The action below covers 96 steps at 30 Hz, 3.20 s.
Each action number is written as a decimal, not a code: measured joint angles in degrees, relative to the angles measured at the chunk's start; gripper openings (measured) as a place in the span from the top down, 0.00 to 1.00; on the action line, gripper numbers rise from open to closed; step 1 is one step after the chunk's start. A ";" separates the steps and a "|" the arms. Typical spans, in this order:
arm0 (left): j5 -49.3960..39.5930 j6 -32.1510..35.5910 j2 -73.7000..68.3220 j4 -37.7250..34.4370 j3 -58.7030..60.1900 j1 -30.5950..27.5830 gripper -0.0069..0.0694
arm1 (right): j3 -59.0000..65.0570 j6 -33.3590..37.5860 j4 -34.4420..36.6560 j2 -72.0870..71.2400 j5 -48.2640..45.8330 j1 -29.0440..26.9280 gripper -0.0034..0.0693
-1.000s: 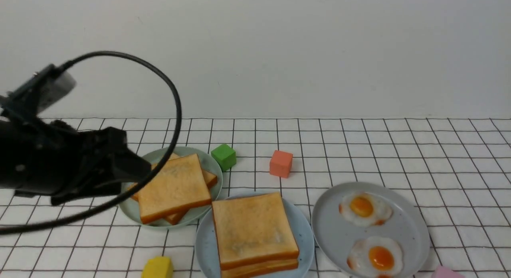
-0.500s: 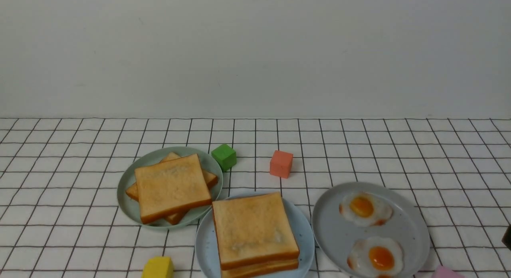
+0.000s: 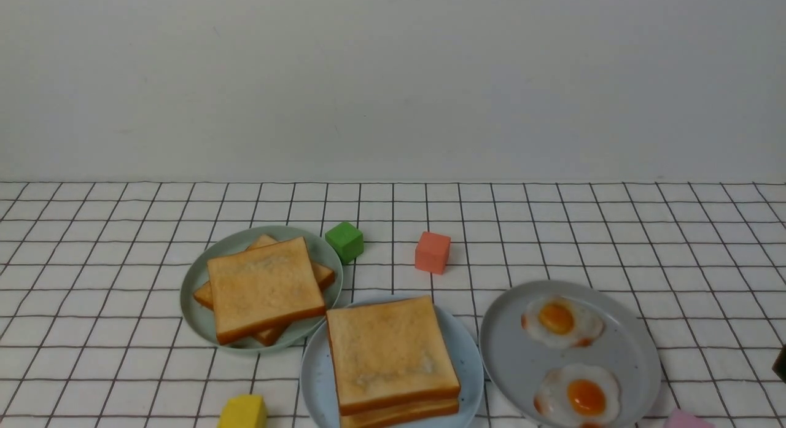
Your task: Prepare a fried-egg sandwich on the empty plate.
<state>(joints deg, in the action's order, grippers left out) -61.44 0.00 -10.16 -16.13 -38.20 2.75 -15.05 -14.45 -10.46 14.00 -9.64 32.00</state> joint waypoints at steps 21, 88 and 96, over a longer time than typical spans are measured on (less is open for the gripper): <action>38.34 -24.89 10.79 25.68 39.84 -1.34 0.93 | 0.00 0.00 0.00 0.10 0.04 0.00 0.93; 38.74 -22.89 10.84 26.41 39.89 -1.52 0.90 | 16.10 2.59 3.43 -14.62 -12.41 -26.78 0.82; 38.74 -22.89 10.84 26.41 39.89 -1.52 0.90 | 16.10 2.59 3.43 -14.62 -12.41 -26.78 0.81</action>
<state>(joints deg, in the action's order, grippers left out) -22.70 -22.89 0.68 10.28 1.69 1.22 1.05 -11.87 -7.03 -0.62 -22.04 5.22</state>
